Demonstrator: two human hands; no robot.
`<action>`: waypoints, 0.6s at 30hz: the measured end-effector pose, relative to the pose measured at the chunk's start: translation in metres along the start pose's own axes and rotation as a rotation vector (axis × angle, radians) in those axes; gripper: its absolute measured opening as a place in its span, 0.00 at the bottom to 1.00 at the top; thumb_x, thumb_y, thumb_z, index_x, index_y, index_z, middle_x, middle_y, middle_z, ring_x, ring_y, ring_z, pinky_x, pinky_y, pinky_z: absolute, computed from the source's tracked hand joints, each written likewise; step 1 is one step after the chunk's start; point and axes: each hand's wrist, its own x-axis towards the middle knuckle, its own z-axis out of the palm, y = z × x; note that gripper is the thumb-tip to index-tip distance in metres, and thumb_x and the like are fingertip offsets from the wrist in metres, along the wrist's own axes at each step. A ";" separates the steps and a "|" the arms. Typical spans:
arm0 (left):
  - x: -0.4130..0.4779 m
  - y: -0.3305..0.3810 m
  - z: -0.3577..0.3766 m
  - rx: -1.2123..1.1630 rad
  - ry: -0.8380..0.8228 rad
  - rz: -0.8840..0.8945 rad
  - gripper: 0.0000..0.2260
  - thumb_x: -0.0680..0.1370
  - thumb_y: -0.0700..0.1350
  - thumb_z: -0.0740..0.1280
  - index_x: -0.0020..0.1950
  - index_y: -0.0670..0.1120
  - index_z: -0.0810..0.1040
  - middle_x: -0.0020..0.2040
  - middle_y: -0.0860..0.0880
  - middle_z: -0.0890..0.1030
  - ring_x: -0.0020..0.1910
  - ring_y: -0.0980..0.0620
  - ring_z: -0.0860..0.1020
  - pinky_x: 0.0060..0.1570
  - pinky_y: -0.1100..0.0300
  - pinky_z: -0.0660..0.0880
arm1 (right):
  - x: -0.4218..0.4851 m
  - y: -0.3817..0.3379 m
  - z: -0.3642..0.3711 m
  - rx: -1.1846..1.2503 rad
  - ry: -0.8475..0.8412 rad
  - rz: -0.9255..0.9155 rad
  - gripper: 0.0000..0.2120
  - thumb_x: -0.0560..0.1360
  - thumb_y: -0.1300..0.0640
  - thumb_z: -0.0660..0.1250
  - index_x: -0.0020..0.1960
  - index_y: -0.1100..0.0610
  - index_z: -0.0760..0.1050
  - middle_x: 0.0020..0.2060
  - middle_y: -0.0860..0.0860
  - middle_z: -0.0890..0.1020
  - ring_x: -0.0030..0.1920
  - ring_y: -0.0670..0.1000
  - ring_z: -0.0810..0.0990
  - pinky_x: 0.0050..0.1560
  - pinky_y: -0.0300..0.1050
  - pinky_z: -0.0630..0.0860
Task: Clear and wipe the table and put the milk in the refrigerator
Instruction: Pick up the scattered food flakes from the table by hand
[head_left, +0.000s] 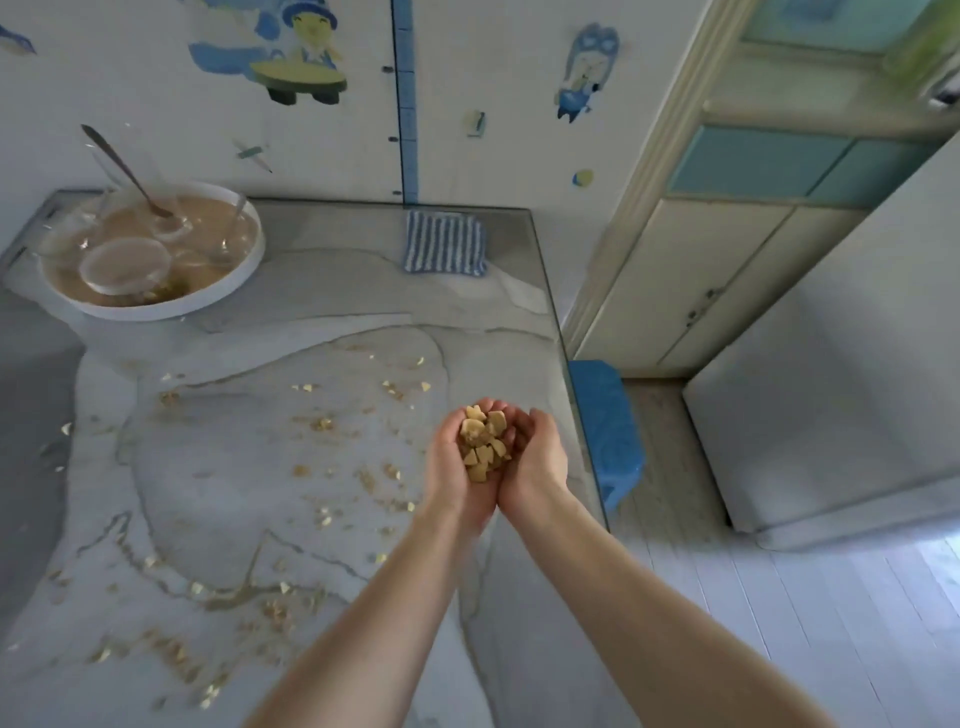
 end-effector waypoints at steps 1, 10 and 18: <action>0.001 -0.013 0.002 -0.006 -0.002 -0.007 0.15 0.77 0.43 0.54 0.36 0.42 0.75 0.31 0.46 0.79 0.30 0.50 0.75 0.42 0.58 0.72 | 0.001 -0.009 -0.011 -0.015 0.006 0.007 0.19 0.76 0.56 0.55 0.32 0.60 0.76 0.23 0.52 0.81 0.26 0.50 0.80 0.35 0.42 0.75; 0.008 -0.167 0.029 -0.076 0.035 -0.116 0.13 0.78 0.44 0.55 0.38 0.42 0.74 0.35 0.45 0.79 0.37 0.48 0.76 0.46 0.57 0.73 | 0.040 -0.081 -0.148 0.010 0.036 -0.023 0.19 0.75 0.56 0.56 0.29 0.60 0.76 0.29 0.54 0.81 0.34 0.55 0.80 0.45 0.48 0.77; 0.009 -0.232 0.021 -0.052 0.152 -0.145 0.13 0.78 0.44 0.55 0.38 0.43 0.75 0.35 0.45 0.80 0.39 0.47 0.77 0.47 0.56 0.74 | 0.061 -0.095 -0.215 -0.149 0.177 0.003 0.18 0.74 0.56 0.57 0.31 0.59 0.79 0.29 0.54 0.83 0.33 0.53 0.81 0.43 0.46 0.78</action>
